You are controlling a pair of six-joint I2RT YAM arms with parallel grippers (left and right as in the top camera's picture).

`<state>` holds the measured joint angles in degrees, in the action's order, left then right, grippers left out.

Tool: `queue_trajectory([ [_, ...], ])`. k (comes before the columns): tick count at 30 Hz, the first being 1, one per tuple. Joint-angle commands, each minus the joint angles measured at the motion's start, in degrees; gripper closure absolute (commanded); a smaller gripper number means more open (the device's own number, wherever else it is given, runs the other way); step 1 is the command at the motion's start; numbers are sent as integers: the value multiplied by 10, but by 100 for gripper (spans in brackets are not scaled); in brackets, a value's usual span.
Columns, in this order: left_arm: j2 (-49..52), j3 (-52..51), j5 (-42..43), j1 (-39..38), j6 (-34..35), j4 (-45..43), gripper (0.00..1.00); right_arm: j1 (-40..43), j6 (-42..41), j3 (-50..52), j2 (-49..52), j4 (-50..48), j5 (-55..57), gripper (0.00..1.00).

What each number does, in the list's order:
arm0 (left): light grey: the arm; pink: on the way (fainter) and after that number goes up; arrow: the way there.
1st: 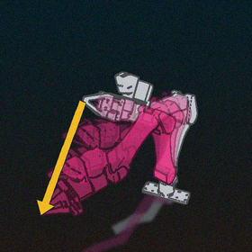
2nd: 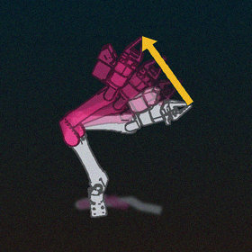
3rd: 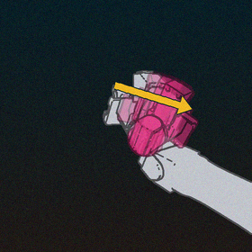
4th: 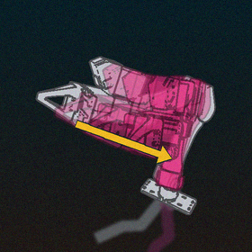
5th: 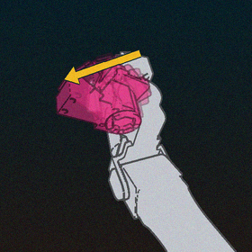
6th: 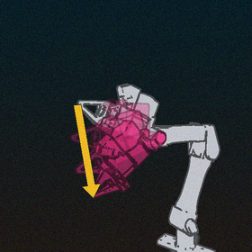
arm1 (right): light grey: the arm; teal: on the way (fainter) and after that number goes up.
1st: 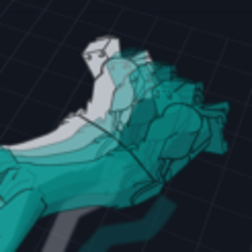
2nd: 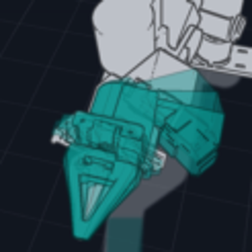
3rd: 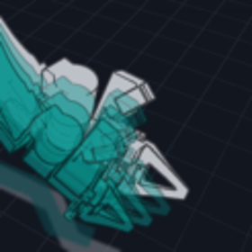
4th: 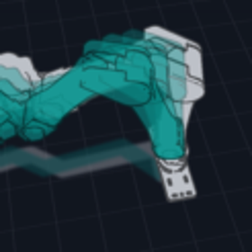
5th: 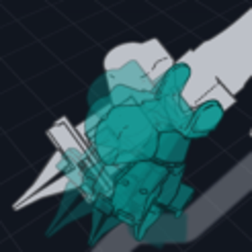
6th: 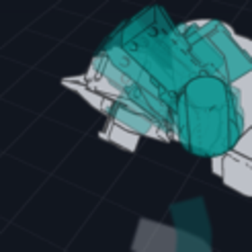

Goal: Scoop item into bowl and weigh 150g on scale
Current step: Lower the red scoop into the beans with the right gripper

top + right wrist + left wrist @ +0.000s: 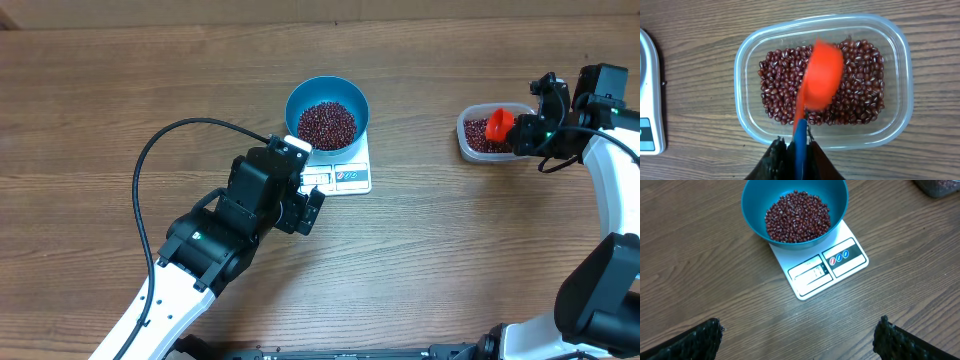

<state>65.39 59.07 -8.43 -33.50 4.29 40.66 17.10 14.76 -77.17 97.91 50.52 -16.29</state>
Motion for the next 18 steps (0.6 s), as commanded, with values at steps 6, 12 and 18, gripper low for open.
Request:
queue_trajectory([
  [6,2,0,-5,2,2,-2,0,-1,-5,3,2,-10,-4,96],
  [12,2,0,-5,2,2,-2,0,-1,-5,3,2,-11,-4,96],
  [18,2,0,-5,2,2,-1,1,-1,-4,3,2,-14,-4,96],
])
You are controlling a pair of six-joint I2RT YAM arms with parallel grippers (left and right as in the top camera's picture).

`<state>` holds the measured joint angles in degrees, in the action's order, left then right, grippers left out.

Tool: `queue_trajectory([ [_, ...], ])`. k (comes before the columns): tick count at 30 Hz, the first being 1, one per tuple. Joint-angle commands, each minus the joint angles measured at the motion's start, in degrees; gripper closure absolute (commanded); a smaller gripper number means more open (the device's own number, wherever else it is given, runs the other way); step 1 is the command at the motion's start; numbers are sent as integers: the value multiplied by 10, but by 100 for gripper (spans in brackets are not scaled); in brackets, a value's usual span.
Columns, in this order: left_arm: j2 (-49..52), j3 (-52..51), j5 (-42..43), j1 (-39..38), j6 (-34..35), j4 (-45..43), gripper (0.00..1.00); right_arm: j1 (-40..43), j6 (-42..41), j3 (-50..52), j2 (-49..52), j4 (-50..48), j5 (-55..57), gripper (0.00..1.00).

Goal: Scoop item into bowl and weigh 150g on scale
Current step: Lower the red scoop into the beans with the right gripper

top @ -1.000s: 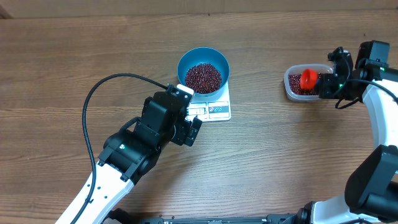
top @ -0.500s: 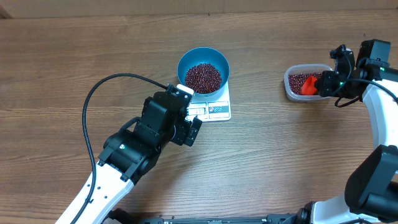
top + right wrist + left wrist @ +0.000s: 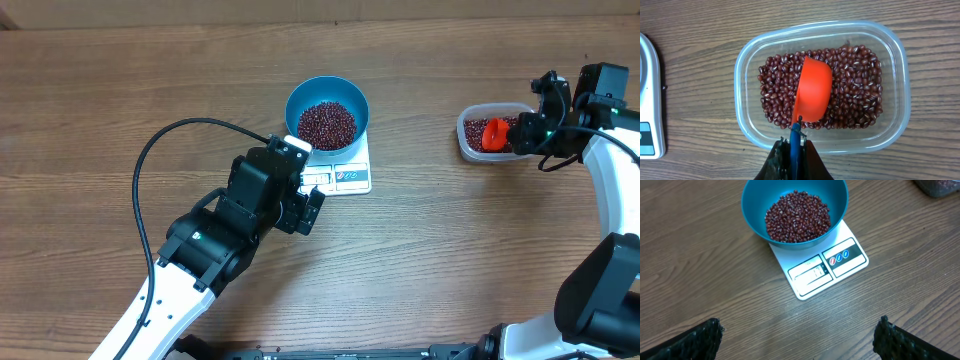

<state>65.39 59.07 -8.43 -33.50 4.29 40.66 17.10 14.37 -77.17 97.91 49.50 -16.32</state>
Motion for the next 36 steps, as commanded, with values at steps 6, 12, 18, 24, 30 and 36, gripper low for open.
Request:
queue_trajectory([
  [6,2,0,-5,2,2,-1,1,-1,-1,3,2,-5,-5,96],
  [12,2,0,-5,2,2,-1,1,-1,-1,3,2,0,-50,96],
  [18,2,0,-5,2,2,-1,0,-1,-1,3,2,0,-78,96],
  [24,2,0,-5,2,2,-1,0,-1,-32,-1,0,8,-41,96],
  [30,2,0,-5,2,2,-1,0,-5,-39,-52,-7,73,24,96],
  [36,2,0,-5,2,2,-1,1,-25,-38,-107,-10,111,89,96],
])
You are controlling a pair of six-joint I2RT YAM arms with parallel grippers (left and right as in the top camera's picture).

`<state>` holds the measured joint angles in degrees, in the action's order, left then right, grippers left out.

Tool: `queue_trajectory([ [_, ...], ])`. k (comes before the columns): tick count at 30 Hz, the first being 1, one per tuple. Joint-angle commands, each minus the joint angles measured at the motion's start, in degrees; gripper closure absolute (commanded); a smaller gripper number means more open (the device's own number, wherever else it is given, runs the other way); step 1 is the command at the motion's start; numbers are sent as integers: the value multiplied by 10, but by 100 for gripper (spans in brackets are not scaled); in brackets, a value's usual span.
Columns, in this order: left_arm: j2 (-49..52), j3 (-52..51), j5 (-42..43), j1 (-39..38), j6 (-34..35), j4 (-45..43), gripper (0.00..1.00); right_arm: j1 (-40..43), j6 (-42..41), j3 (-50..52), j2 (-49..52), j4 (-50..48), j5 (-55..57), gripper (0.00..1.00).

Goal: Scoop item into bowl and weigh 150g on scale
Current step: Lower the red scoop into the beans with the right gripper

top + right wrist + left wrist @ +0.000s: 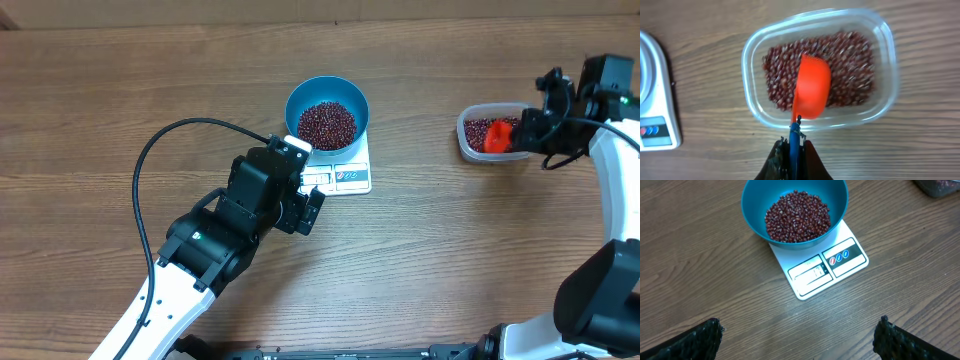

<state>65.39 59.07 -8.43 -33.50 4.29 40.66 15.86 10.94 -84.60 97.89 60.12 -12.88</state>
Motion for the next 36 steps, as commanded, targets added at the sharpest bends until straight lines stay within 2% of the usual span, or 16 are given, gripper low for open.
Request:
queue_trajectory([
  [1,2,0,-5,2,2,-1,0,-16,-2,-37,-10,5,60,96],
  [4,2,0,-5,2,2,-1,0,-26,4,-42,-10,0,75,96],
  [6,2,0,-5,2,2,-1,1,-28,44,-42,-10,-6,89,96],
  [10,2,0,-5,2,2,-1,1,-31,94,-42,-10,-30,184,96],
  [13,2,0,-5,2,2,-1,1,-31,121,-42,-10,-29,215,96],
  [36,2,0,-5,2,2,-1,0,-56,112,-35,29,-32,195,96],
])
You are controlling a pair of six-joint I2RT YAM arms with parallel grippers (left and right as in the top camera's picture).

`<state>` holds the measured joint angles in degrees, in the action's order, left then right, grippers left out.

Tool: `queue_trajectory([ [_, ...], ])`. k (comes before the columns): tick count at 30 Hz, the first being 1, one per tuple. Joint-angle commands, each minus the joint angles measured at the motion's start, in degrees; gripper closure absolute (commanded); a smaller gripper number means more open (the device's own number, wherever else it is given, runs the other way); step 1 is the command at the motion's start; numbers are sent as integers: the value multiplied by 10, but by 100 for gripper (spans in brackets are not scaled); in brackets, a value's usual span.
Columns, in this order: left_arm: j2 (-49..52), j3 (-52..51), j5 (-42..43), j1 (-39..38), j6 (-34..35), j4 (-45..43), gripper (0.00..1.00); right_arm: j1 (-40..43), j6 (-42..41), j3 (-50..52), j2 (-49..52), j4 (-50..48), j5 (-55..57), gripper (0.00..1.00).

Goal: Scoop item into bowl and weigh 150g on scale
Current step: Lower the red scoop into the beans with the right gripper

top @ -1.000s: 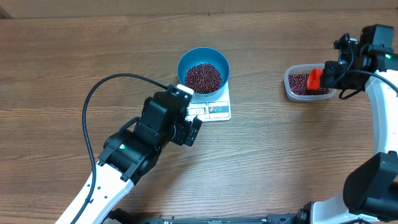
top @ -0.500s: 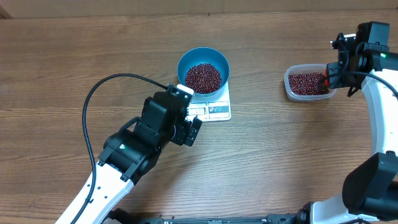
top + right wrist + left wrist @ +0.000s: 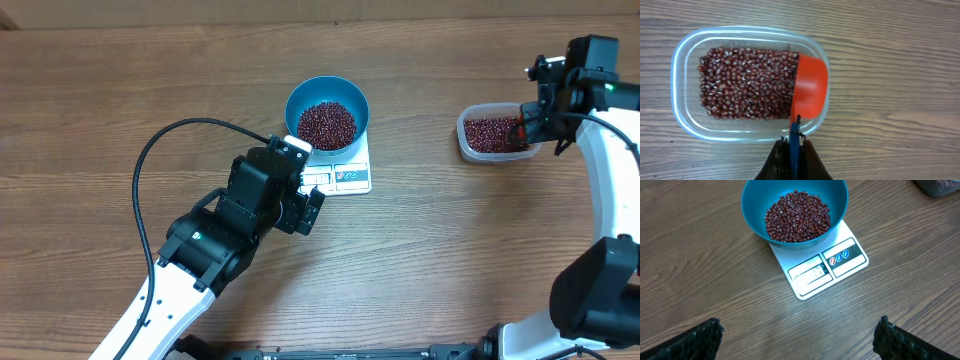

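A blue bowl (image 3: pixel 327 113) holding red beans stands on the white scale (image 3: pixel 340 176), also seen in the left wrist view as bowl (image 3: pixel 794 211) on scale (image 3: pixel 822 267). At the right a clear tub (image 3: pixel 685 75) holds more red beans (image 3: pixel 745 82). My right gripper (image 3: pixel 795 146) is shut on the blue handle of the orange scoop (image 3: pixel 810 92), whose cup hangs over the tub's right end, turned bottom up. My left gripper (image 3: pixel 797 335) is open over bare table, short of the scale.
A black cable (image 3: pixel 160 150) loops from the left arm over the table's left half. The tub (image 3: pixel 490 133) sits close to the right arm's wrist (image 3: pixel 570 70). Wooden table (image 3: pixel 450 250) all around.
My right gripper has shifted with the scoop toward the tub's right end; the tub now lies more to the left in the right wrist view. The left arm has not moved.
The right gripper kept hold of the scoop throughout, its cup over the middle of the tub's beans at each earlier moment, the view pulling back slightly. Now the cup is at the tub's right end. Bowl, scale and left gripper stayed unchanged.
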<state>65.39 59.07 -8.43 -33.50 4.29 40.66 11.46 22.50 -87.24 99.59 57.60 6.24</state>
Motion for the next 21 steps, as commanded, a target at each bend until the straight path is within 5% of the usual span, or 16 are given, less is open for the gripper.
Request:
queue_trajectory([
  [1,2,0,-5,2,2,-1,1,-15,-5,-9,17,-9,3,96],
  [21,2,0,-5,2,2,-1,1,-17,-36,-8,40,-31,-56,96],
])
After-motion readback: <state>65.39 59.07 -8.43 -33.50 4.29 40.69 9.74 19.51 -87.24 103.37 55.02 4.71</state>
